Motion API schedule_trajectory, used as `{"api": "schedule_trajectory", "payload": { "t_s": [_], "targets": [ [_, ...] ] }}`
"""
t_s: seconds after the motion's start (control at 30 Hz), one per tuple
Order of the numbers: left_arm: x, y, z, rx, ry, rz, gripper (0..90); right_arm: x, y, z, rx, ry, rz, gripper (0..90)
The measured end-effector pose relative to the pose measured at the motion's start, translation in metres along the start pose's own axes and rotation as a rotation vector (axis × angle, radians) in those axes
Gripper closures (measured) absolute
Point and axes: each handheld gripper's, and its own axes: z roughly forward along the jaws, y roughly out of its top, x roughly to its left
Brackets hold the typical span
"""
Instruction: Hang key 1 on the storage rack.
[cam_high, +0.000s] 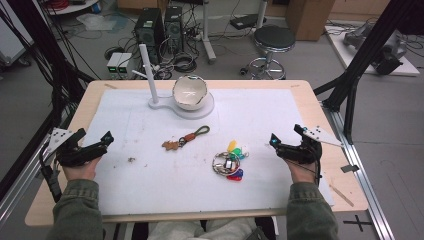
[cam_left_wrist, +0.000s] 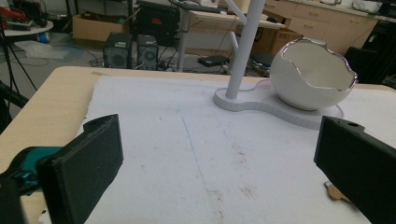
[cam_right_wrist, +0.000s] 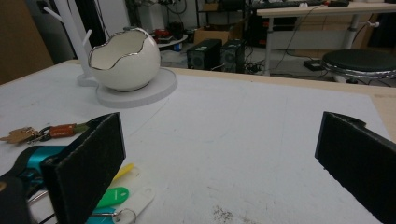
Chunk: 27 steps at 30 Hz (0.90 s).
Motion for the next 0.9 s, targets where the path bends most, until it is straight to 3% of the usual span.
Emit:
{"api": "schedule_trajectory", "payload": {
  "t_s": [0.9],
  "targets": [
    [-0.0005, -0.0008, 0.0009, 0.022, -0.008, -0.004, 1.7, -0.0028, -0.0003, 0.0018, 0.006, -0.015, 0.012, 0.5]
  ]
}}
